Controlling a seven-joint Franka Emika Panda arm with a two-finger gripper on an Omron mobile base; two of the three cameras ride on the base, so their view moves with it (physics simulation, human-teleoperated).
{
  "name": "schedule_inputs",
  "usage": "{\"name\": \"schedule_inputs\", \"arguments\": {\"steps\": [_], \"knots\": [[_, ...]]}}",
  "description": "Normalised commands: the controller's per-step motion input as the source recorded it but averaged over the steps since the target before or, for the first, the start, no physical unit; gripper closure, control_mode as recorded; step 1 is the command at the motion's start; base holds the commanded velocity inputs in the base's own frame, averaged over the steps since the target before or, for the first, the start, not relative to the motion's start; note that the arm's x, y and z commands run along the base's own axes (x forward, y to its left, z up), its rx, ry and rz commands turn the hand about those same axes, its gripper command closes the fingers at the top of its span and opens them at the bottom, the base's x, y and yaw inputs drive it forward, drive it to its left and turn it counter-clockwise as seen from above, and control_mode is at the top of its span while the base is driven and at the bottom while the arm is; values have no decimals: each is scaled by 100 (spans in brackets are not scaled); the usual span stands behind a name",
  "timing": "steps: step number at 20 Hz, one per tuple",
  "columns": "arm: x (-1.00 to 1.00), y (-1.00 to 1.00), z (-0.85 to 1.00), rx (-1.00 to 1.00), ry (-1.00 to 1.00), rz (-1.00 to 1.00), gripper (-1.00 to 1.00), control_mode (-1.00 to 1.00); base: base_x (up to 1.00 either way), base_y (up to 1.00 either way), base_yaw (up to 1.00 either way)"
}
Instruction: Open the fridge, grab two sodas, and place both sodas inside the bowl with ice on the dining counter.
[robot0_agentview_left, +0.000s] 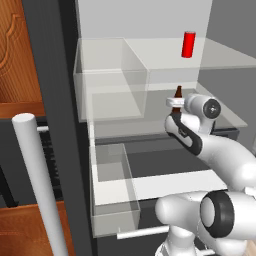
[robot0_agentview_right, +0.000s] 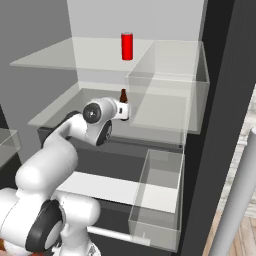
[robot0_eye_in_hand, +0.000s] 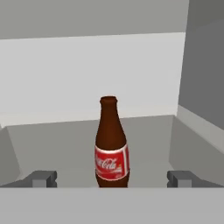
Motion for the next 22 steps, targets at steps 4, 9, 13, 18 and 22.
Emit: {"name": "schedule_inputs", "arguments": {"steps": [4,9,13,18,22], "knots": [[33,0,-15,-3,2,0,-100,-100,0,0,0],[33,0,-13,-2,2,0,-100,-100,0,0,0],[33,0,-13,-2,2,1,-100,-100,0,0,0],[27,-1,-7,0,3,1,-100,-100,0,0,0],[26,-4,-7,0,4,0,-100,-100,0,0,0]]}}
